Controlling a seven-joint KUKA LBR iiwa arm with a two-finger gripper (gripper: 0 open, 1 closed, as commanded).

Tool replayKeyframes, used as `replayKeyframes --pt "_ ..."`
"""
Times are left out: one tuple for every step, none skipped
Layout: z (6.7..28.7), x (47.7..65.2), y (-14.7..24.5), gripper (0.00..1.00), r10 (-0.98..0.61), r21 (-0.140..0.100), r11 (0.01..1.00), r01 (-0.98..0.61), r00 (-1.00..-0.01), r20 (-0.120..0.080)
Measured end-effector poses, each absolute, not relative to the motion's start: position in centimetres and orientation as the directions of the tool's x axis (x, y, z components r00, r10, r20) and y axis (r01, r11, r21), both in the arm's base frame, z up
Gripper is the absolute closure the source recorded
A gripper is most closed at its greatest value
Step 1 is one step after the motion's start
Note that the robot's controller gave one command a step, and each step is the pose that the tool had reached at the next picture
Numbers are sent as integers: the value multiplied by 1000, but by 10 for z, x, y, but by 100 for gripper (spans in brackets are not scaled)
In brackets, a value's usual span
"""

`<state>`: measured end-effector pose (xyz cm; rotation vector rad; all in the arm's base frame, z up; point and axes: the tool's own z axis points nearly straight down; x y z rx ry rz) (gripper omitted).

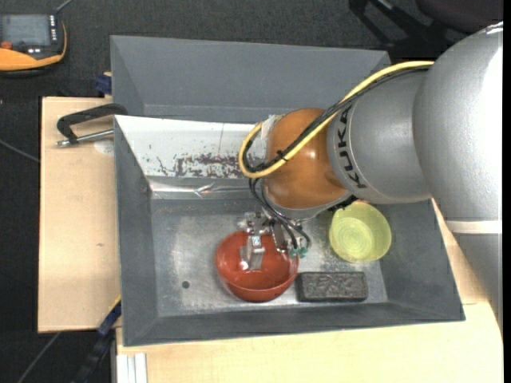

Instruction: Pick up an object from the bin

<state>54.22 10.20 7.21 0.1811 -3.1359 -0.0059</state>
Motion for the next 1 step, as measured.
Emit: replayKeyframes --pt "93 578 178 100 -384 6 923 -385 -923 -12"
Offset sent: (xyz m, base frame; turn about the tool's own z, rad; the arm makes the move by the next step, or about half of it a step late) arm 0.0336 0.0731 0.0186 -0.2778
